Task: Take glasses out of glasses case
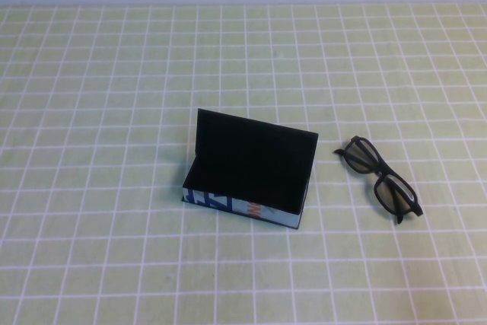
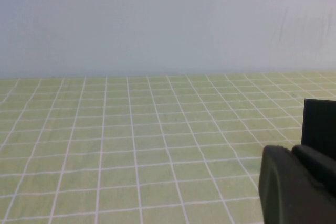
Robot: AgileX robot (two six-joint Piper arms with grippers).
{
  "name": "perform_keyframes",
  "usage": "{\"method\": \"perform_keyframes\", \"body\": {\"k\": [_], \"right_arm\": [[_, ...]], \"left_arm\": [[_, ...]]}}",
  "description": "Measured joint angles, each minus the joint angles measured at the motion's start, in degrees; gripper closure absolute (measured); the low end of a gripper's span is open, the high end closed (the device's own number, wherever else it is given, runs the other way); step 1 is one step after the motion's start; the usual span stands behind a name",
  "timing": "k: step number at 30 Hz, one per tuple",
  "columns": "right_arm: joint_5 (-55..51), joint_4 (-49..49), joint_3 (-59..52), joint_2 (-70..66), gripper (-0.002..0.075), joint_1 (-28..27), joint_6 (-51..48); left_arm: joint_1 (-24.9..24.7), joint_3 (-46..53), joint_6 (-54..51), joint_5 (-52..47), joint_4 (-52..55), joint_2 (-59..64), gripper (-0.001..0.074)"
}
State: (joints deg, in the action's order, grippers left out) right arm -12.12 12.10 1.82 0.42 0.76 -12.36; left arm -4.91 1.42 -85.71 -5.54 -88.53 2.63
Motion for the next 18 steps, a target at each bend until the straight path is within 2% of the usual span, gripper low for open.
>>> {"method": "perform_keyframes", "body": {"k": [10, 18], "right_arm": [[0.20, -1.42, -2.99, 0.00, 0.0743, 0.00, 0.99], [-5.25, -2.41, -3.38, 0.00, 0.0743, 0.00, 1.21]], "left_arm": [[0.00, 0.00, 0.00, 0.00, 0.00, 0.00, 0.0739], [0.00, 0.00, 0.00, 0.00, 0.00, 0.00, 0.0739]]}}
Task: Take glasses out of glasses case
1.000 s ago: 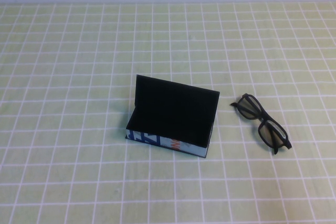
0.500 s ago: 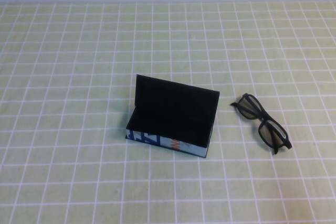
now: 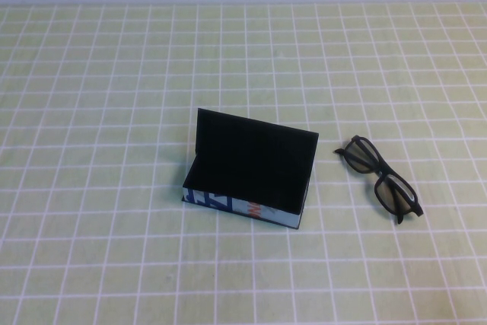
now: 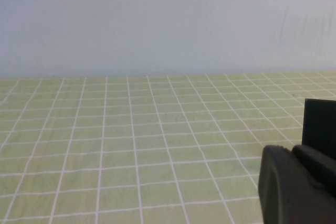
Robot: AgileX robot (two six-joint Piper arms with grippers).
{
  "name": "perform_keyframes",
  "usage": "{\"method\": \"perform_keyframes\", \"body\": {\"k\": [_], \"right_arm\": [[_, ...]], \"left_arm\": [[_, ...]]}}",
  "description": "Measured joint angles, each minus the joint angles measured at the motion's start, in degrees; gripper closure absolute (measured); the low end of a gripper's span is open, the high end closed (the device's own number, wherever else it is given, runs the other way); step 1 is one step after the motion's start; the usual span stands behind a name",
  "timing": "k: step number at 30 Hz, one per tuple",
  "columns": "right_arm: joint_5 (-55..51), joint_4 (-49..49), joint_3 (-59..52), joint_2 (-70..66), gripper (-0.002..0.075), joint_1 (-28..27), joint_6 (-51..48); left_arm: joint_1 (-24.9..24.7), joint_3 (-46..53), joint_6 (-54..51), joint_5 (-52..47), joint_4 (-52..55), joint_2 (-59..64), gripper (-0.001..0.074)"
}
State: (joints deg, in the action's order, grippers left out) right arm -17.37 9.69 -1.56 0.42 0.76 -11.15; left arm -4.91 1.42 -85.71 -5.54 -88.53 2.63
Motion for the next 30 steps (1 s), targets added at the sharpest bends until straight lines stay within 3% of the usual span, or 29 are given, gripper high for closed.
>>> {"method": "perform_keyframes", "body": {"k": [27, 30], "right_arm": [[-0.50, -0.11, 0.00, 0.00, 0.0743, 0.00, 0.00], [-0.50, -0.11, 0.00, 0.00, 0.0743, 0.00, 0.00]], "left_arm": [[0.00, 0.00, 0.22, 1.94, -0.22, 0.00, 0.0739], [0.00, 0.00, 6.20, 2.22, 10.35, 0.00, 0.0739]]}}
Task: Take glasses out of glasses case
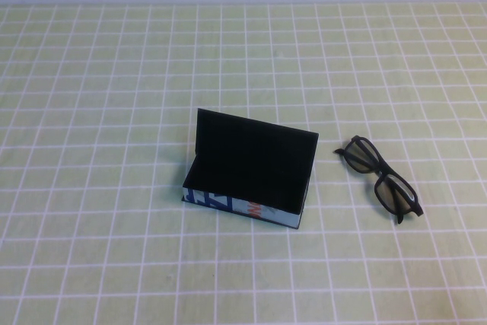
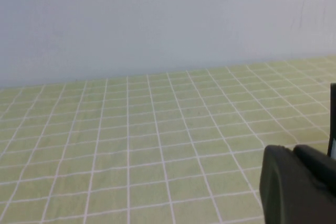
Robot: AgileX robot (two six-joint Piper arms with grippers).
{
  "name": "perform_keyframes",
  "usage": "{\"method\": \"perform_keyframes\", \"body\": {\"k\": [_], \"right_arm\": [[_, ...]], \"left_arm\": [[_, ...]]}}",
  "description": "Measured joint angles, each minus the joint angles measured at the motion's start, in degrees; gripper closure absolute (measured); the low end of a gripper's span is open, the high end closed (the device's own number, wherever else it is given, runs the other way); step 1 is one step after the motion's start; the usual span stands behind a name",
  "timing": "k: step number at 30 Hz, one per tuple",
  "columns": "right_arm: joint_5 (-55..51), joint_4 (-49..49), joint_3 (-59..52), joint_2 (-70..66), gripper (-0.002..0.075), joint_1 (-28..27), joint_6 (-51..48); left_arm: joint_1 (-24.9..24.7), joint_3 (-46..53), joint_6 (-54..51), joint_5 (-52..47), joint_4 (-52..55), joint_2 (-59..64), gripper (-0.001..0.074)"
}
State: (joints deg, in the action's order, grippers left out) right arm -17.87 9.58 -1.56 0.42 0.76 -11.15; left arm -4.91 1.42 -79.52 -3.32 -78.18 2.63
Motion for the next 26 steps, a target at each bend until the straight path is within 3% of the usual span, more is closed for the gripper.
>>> {"method": "perform_keyframes", "body": {"k": [1, 6, 8, 17, 26], "right_arm": [[0.00, 0.00, 0.00, 0.00, 0.0743, 0.00, 0.00], [0.00, 0.00, 0.00, 0.00, 0.0743, 0.00, 0.00], [0.00, 0.00, 0.00, 0.00, 0.0743, 0.00, 0.00], [0.00, 0.00, 0.00, 0.00, 0.0743, 0.00, 0.00], [0.00, 0.00, 0.00, 0.00, 0.0743, 0.00, 0.00]], "left_arm": [[0.00, 0.00, 5.59, -0.11, 6.47, 0.00, 0.0739], [0.00, 0.00, 52.64, -1.25, 54.64, -0.34, 0.0739], [0.00, 0.00, 61.20, -3.35, 64.25, -1.47, 0.0739], [0.00, 0.00, 68.04, -16.09, 71.51, -3.05, 0.0739], [0.00, -0.10, 69.08, -17.15, 71.66, -3.28, 0.0739]]}}
